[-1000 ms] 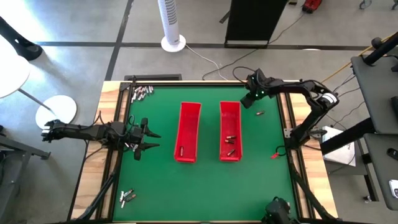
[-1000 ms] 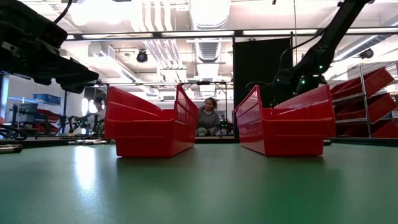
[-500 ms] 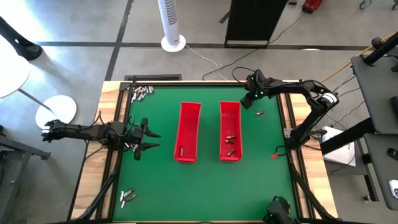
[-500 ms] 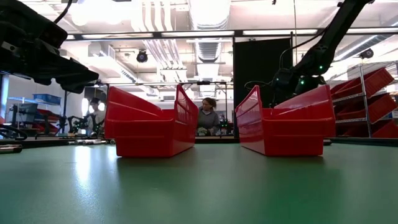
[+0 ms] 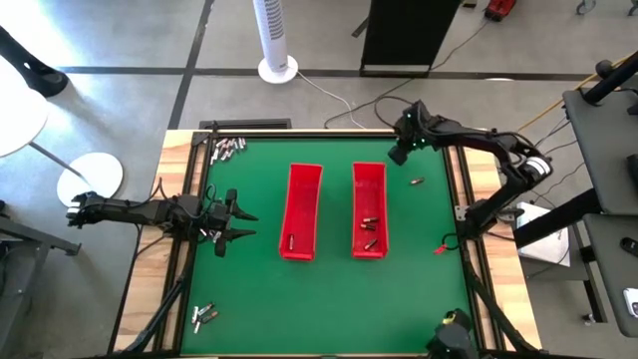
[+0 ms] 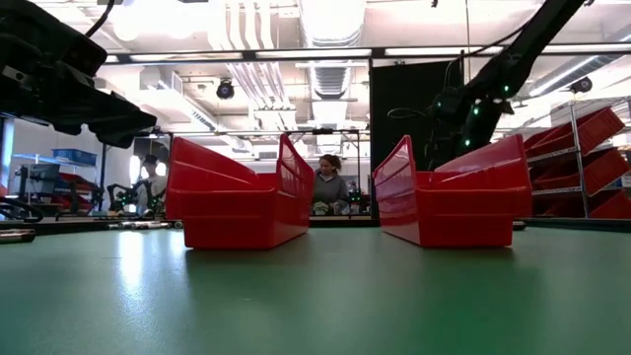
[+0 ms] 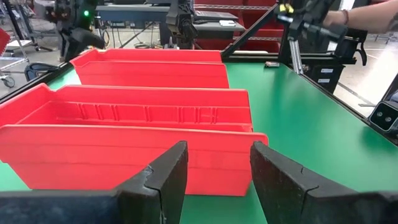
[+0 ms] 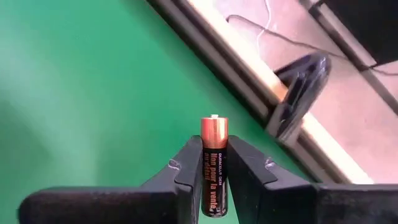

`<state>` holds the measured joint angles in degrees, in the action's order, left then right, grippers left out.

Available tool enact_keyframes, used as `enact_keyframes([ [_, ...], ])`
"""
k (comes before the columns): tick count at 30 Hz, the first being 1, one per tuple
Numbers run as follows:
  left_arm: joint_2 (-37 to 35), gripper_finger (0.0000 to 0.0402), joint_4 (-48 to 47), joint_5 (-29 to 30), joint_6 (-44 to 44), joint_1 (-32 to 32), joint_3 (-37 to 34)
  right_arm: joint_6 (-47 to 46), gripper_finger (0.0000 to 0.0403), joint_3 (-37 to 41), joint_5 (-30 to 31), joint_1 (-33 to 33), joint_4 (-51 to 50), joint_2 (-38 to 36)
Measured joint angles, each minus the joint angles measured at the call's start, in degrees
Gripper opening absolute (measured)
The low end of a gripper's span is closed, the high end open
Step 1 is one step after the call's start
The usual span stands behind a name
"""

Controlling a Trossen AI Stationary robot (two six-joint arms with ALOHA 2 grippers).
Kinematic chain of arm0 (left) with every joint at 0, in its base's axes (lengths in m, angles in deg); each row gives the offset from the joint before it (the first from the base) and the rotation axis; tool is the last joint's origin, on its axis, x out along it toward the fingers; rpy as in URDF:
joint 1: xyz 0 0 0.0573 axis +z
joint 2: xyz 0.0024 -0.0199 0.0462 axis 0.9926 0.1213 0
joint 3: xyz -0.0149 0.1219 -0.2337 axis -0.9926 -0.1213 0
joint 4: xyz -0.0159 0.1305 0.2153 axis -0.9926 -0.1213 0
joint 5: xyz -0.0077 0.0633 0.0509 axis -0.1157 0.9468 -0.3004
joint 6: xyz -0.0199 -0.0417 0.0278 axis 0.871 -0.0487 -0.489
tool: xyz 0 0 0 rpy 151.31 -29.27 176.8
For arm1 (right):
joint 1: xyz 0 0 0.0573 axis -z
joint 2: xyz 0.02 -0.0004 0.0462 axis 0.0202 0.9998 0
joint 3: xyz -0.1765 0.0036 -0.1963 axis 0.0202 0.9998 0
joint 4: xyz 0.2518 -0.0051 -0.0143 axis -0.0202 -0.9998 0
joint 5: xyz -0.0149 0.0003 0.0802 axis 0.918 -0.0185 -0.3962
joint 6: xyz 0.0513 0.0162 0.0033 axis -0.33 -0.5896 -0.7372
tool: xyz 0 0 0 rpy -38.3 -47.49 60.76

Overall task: Sort batteries
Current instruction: Put the black battery into the right red bin

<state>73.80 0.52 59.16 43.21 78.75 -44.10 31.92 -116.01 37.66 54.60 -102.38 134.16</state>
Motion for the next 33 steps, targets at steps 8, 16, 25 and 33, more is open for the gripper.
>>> enact_keyframes([
  [8, 0.0, 0.0155, 0.0, 0.0, 0.0, 0.0, 0.0, 0.6, 0.0053, -1.8, -0.9, -2.5, -2.1, -9.2],
  [16, 0.0, 0.0155, 0.0, 0.0, 0.0, 0.0, 0.0, -0.4, 0.0053, -1.9, -1.1, -15.2, -3.1, -17.7],
  [25, 0.0, 0.0155, 0.0, 0.0, 0.0, 0.0, 0.0, -1.8, 0.0053, -1.9, -1.4, -35.4, -5.6, -18.0],
  [33, 0.0, 0.0155, 0.0, 0.0, 0.0, 0.0, 0.0, -7.4, 0.0053, -1.9, -1.2, -45.9, -8.4, -16.4],
])
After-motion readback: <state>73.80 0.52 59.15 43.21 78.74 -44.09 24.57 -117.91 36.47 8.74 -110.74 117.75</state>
